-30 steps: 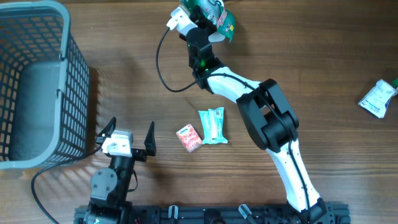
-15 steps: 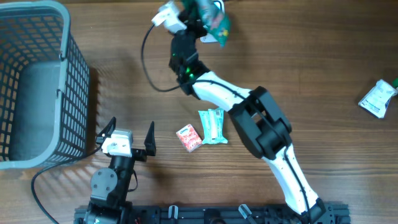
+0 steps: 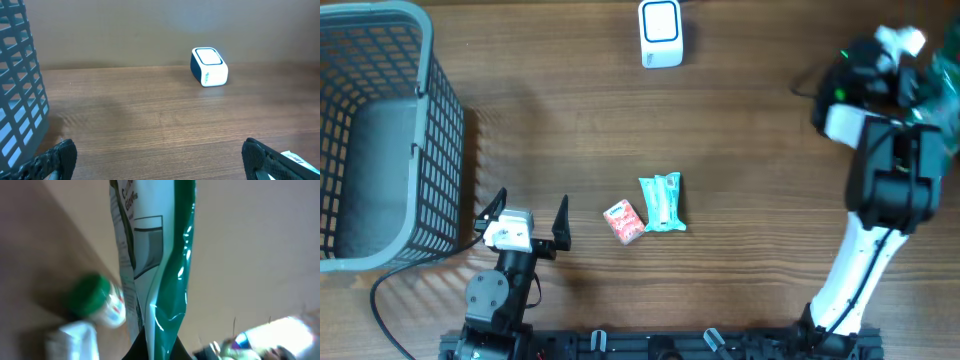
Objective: Scan the item barcode
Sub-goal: 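Move the glove pack to the right edge and release it, then reach down and grasp the light-green wet-wipe pack with the right gripper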
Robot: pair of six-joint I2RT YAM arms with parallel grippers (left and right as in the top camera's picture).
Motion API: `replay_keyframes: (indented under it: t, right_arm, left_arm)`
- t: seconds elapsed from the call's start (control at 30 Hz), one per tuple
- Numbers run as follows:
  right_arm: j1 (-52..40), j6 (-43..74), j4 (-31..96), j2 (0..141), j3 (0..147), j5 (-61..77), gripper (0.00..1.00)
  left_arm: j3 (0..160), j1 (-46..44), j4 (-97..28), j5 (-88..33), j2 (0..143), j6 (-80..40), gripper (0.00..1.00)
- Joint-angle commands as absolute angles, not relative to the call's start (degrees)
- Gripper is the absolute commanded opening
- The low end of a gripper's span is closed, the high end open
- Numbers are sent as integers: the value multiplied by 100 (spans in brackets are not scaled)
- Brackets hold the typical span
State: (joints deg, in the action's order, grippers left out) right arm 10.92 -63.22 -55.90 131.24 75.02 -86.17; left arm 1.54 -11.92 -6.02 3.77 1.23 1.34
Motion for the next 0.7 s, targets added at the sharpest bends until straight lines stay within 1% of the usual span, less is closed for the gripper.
replay_keyframes:
  t: [0.0,0.03,0.07,0.1,0.13,0.17,0.23,0.47,0.57,0.67]
  right_arm:
    - [1531,-5435,-5638,13063,7070,-8707,15]
    - [1597,-5463,-5725,13058,7072,-8709,38]
    - [1592,-5625,-5981,13021,7078,-8709,70]
    - [1518,-5937,-6488,12969,7118,-8709,92]
    - [1363,-6342,-7137,12886,7205,-8709,100]
    - [1162,-6740,-7684,12805,7358,-8709,100]
    - [775,-7122,-8152,12639,7631,-8709,100]
    - [-1463,-7338,-8213,11310,8071,-8707,100]
    - [-2515,-7459,-8252,10324,8071,-8707,100]
    - [-3874,-7677,-8248,9220,8066,-8705,100]
  left_arm:
    - [132,-1212,-585,412,108,99,100]
    - [132,-1210,-585,412,108,99,100]
    - [132,-1212,-585,412,108,99,100]
    - [132,-1212,-585,414,108,99,100]
    - [132,-1212,-585,412,108,99,100]
    - [132,-1212,-585,412,108,99,100]
    - [132,-1212,-585,412,108,99,100]
    - [132,-1212,-585,412,108,99,100]
    - [132,-1212,-585,412,108,99,100]
    - [132,-1212,-585,412,108,99,100]
